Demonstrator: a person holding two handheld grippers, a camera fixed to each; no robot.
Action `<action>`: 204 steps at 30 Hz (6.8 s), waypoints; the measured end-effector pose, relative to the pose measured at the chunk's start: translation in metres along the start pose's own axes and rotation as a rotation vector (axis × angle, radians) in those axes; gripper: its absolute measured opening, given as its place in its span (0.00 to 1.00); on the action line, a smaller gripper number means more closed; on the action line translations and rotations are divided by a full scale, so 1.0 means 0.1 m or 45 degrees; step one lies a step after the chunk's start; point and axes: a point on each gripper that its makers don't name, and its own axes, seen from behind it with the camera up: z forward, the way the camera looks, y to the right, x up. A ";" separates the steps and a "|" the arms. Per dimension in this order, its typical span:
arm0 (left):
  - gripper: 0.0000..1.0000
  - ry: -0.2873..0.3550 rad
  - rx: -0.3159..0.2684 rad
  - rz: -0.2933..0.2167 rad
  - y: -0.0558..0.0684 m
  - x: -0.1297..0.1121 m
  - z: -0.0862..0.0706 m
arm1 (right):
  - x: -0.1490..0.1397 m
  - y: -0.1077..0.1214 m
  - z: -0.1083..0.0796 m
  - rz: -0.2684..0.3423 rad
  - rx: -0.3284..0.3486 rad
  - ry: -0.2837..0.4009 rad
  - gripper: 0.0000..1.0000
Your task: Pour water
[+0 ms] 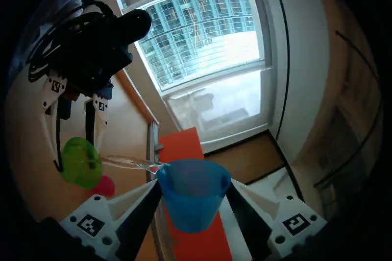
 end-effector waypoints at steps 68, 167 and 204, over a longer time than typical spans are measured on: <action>0.84 0.029 0.025 -0.040 -0.09 0.01 0.02 | 0.25 0.23 0.07 -0.456 -0.081 0.006 0.90; 0.84 0.003 0.179 -0.016 -0.45 0.03 -0.24 | 0.06 -0.34 -0.73 1.428 0.004 0.044 0.91; 0.84 -0.273 0.140 -0.013 -0.45 -0.66 -0.07 | -0.49 -1.55 -0.87 1.452 0.277 -0.189 0.92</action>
